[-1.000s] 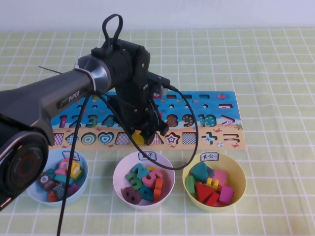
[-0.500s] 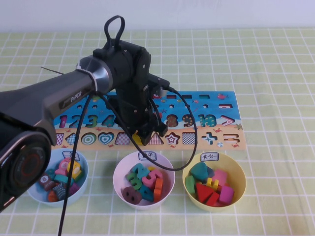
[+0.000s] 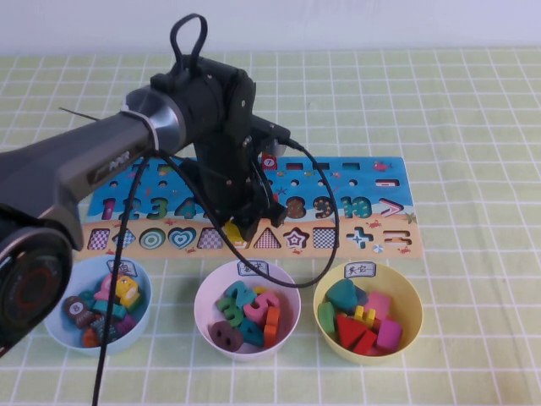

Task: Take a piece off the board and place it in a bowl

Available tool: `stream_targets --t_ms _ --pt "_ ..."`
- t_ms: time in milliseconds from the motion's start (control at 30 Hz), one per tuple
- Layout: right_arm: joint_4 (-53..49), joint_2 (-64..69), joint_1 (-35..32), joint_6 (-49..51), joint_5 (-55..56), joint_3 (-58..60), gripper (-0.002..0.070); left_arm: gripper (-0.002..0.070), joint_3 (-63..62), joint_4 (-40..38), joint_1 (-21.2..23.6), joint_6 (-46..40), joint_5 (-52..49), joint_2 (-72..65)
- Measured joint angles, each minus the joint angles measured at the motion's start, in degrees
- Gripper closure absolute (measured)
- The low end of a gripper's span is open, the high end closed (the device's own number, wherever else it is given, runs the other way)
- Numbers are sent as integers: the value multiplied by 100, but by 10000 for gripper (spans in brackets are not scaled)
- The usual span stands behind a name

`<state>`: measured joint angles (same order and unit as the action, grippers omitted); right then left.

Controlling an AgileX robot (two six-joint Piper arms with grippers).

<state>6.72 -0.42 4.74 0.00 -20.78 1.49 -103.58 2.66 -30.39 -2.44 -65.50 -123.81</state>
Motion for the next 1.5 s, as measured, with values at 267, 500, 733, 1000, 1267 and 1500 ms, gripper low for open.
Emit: stream_targets --t_ms 267,500,733,1000,1267,1500 --pt "0 0 0 0 0 0 694 381 -3 183 0 -27 -257 430" --pt "0 0 0 0 0 0 694 381 -3 -98 -98 -421 -444 767" --pt "0 0 0 0 0 0 694 381 2 -99 -697 -778 -458 1108" --pt "0 0 0 0 0 0 694 382 2 -137 -1684 -1100 -485 1112" --pt "0 0 0 0 0 0 694 382 11 -843 -2053 -1773 -485 845" --pt "0 0 0 0 0 0 694 382 24 -847 -2064 -1865 -485 572"
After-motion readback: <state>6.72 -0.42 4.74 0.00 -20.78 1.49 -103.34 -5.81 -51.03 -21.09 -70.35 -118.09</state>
